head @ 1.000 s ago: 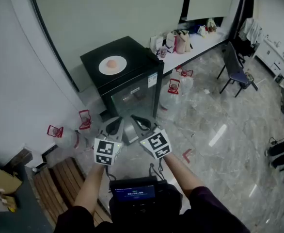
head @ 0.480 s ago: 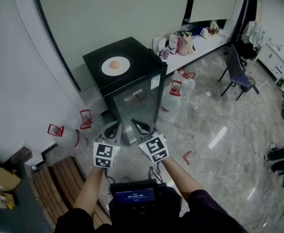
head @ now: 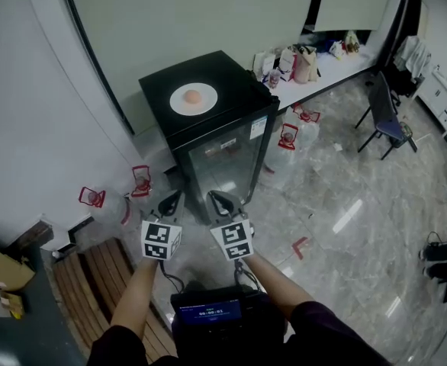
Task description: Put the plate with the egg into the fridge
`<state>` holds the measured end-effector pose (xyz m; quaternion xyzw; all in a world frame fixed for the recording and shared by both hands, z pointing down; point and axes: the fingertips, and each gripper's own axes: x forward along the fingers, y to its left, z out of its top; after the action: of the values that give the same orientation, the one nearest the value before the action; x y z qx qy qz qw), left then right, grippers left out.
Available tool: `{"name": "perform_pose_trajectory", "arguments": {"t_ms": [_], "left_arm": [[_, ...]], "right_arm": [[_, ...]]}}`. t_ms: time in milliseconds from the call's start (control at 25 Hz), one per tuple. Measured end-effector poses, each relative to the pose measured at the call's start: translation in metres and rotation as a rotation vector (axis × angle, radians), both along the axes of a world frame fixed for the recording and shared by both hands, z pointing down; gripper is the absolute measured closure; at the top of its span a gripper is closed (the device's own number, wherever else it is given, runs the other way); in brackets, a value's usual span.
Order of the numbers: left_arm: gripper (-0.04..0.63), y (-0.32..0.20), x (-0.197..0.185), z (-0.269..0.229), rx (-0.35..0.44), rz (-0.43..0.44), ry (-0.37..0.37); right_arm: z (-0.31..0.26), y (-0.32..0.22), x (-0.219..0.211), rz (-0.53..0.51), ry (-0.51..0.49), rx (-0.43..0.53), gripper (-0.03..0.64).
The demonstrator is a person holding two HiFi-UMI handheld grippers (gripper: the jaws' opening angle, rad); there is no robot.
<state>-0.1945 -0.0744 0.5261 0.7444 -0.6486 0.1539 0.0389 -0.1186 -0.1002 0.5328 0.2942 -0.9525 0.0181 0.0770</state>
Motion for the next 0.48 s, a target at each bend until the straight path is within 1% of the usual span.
{"name": "perform_pose_trajectory", "arguments": {"t_ms": [160, 360, 480], "left_arm": [[0.583, -0.017, -0.029, 0.021, 0.020, 0.072, -0.017], [0.583, -0.037, -0.063, 0.040, 0.028, 0.213, -0.034], [0.583, -0.045, -0.081, 0.048, 0.019, 0.296, -0.017]], "right_arm": [[0.031, -0.008, -0.037, 0.077, 0.008, -0.050, 0.606], [0.051, -0.021, -0.087, 0.220, 0.024, -0.052, 0.606], [0.061, -0.028, -0.109, 0.328, 0.048, -0.055, 0.606]]}}
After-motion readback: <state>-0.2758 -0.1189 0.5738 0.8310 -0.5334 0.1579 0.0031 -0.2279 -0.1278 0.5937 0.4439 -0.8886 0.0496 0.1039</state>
